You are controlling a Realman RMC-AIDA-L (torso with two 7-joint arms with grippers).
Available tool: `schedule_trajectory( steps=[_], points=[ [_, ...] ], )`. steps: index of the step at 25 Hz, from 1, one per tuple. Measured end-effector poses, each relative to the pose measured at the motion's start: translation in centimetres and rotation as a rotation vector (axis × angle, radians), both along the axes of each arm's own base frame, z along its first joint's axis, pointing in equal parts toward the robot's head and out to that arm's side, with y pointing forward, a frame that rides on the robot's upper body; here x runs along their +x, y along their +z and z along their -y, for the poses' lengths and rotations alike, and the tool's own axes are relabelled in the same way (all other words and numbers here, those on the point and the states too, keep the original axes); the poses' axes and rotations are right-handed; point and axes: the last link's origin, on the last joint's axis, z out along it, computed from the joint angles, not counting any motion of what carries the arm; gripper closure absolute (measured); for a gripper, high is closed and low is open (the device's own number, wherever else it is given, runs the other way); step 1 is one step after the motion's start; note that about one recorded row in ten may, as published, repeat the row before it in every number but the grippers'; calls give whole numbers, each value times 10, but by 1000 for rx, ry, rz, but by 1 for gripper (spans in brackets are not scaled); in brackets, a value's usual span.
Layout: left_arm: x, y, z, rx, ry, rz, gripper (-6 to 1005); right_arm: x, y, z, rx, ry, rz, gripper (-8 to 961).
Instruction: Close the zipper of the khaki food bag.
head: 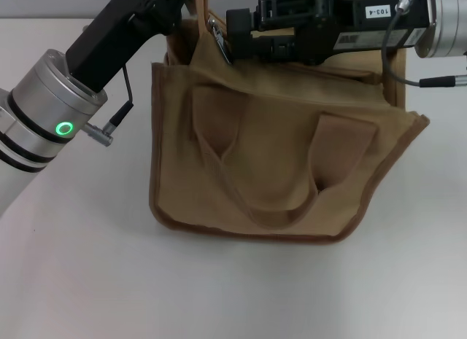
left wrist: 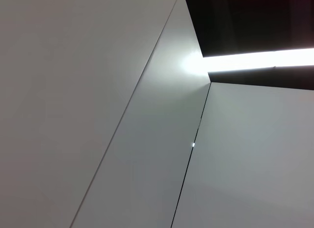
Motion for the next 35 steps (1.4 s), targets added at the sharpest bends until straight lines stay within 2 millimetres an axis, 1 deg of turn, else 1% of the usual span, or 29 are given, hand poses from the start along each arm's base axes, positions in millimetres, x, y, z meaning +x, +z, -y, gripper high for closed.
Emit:
schedule_trajectory(
  steps=[11,15,17,18,23,29,35],
  points=[
    [1,0,0,-1,-3,-2,977,0,0,-5,38,5,14,445],
    [1,-1,-1,1,-3,-4,977,-1,-4,-6,49,11,34,446],
    [1,-1,-1,1,-4,-4,977,-4,-9,-5,44,21,34,446],
    [2,-1,-1,2,-3,-4,977,-10,-13,-3,32,42,24,446],
    [2,-1,-2,3,0,-7,977,-19,-14,-1,28,90,14,446],
    [2,-1,-2,3,1,-7,978,-17,-12,-2,41,84,11,448],
    [2,-1,-3,3,4,-10,978,-15,-14,-2,42,83,25,450]
  ],
)
